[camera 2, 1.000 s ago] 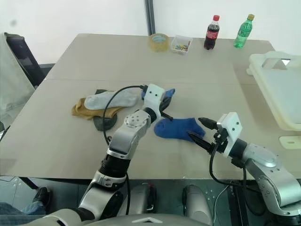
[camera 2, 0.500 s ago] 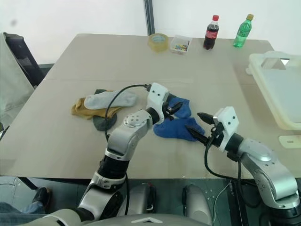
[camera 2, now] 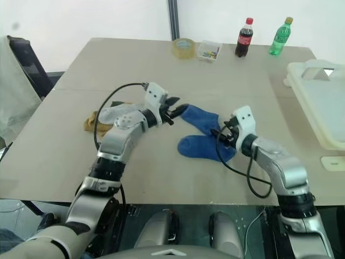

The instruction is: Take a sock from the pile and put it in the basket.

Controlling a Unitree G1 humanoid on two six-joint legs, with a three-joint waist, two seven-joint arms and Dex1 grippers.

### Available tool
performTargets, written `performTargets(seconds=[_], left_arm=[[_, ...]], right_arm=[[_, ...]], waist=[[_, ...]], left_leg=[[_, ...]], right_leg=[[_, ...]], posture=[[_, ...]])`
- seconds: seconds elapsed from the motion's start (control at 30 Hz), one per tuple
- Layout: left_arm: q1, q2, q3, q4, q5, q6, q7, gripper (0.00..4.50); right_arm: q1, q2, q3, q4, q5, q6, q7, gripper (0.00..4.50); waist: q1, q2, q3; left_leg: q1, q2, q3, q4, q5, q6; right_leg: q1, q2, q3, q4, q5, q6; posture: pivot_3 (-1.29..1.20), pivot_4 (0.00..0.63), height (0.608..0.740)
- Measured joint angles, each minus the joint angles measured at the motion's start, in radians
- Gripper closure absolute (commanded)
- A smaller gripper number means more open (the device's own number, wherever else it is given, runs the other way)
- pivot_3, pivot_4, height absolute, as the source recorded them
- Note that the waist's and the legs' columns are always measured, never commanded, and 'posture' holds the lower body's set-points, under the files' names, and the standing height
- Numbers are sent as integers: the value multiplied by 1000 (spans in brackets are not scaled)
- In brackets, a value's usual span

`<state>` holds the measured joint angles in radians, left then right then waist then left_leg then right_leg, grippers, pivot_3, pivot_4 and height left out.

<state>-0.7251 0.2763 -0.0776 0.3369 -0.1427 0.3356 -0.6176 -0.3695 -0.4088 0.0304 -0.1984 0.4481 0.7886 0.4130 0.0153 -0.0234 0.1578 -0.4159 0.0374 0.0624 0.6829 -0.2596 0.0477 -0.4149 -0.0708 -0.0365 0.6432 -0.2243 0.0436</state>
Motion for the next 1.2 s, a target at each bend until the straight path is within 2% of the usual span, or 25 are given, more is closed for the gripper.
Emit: performTargets(seconds=[0.03, 0.13, 0.2, 0.23, 0.43, 0.63, 0.73, 0.8, 0.83, 0.87, 1.03, 1.1, 1.2], left_arm=[[-47, 16, 1, 125, 14, -56, -8, 2174], [-105, 27, 7, 288, 39, -142, -15, 2174], [-149, 32, 8, 385, 46, -193, -23, 2100], [-161, 32, 8, 408, 48, -205, -29, 2100], [-228, 16, -14, 590, 80, -322, -157, 2100], [-300, 3, -14, 720, 96, -333, -218, 2100], [-310, -3, -16, 754, 117, -331, -227, 2913], [-310, -8, -26, 769, 131, -332, -234, 3730], [-310, -11, -32, 774, 140, -337, -236, 4309], [-310, -11, -34, 774, 148, -344, -235, 4450], [-307, -13, -40, 761, 166, -351, -226, 4450], [-280, -14, -25, 683, 143, -301, -234, 4450], [-200, -10, 10, 438, 76, -158, -250, 4450]], right_arm=[[-32, 32, 4, 57, -19, 12, -24, 1152], [-51, 55, 19, 99, -47, 35, -51, 1152], [-57, 56, 38, 103, -71, 37, -57, 1576], [-58, 55, 41, 103, -78, 37, -57, 1835], [-58, 46, 72, 96, -105, 37, -23, 4447], [-58, 40, 91, 92, -137, 18, -2, 4447], [-57, 33, 101, 90, -156, 8, 11, 4500], [-57, 33, 104, 89, -164, 4, 13, 4500], [-57, 33, 105, 89, -168, 0, 14, 4500], [-55, 33, 107, 90, -172, -4, 14, 4500], [-52, 34, 110, 90, -192, -21, 18, 4500], [-53, 36, 110, 90, -200, -31, 17, 4500], [-60, 35, 108, 83, -207, -41, 15, 4500]], waist=[[-1, 0, 0], [-1, 0, 0], [-2, 0, 0], [-2, 0, 0], [-5, 0, 0], [-5, 0, 0], [-5, 0, 0], [-5, 0, 0], [-5, 0, 0], [-5, 0, 0], [-5, 0, 0], [-5, 0, 0], [-8, 0, 0]], left_leg=[[0, 0, 0, 0, 0, 0], [-2, 0, 2, -1, 0, 0], [-2, 0, 4, -1, 0, 0], [-2, 0, 4, -1, 0, 0], [-2, 1, 5, -1, 0, 0], [-2, 0, 5, 0, 0, 0], [-2, 1, 5, 0, 0, 0], [-2, 1, 5, 0, 0, 0], [-2, 1, 5, 0, 0, 0], [-2, 1, 5, 0, 0, 0], [-2, 1, 5, 0, 0, 0], [-2, 1, 5, 0, 0, 0], [-3, 1, 4, 0, 0, 0]], right_leg=[[0, 0, 0, 0, 0, 0], [-2, 0, -1, 0, 0, 1], [-2, 0, -2, 0, 0, 1], [-2, 0, -1, 0, 0, 1], [-2, 0, -1, 0, 0, 1], [-2, 0, -1, 1, 0, 1], [-2, 0, -1, 1, 0, 1], [-2, 0, -1, 1, 0, 1], [-2, 0, -1, 1, 0, 1], [-2, 0, -1, 1, 0, 1], [-2, 0, -1, 2, 1, 1], [-3, 0, -1, 2, 1, 1], [-4, 0, 0, 2, 1, 2]], posture=[[0, 150, 740], [0, 150, 740], [0, 150, 740], [0, 150, 740], [0, 150, 740], [0, 150, 740], [0, 150, 740], [0, 150, 740], [0, 150, 740], [0, 150, 740], [0, 150, 740], [0, 150, 740], [0, 150, 740]])
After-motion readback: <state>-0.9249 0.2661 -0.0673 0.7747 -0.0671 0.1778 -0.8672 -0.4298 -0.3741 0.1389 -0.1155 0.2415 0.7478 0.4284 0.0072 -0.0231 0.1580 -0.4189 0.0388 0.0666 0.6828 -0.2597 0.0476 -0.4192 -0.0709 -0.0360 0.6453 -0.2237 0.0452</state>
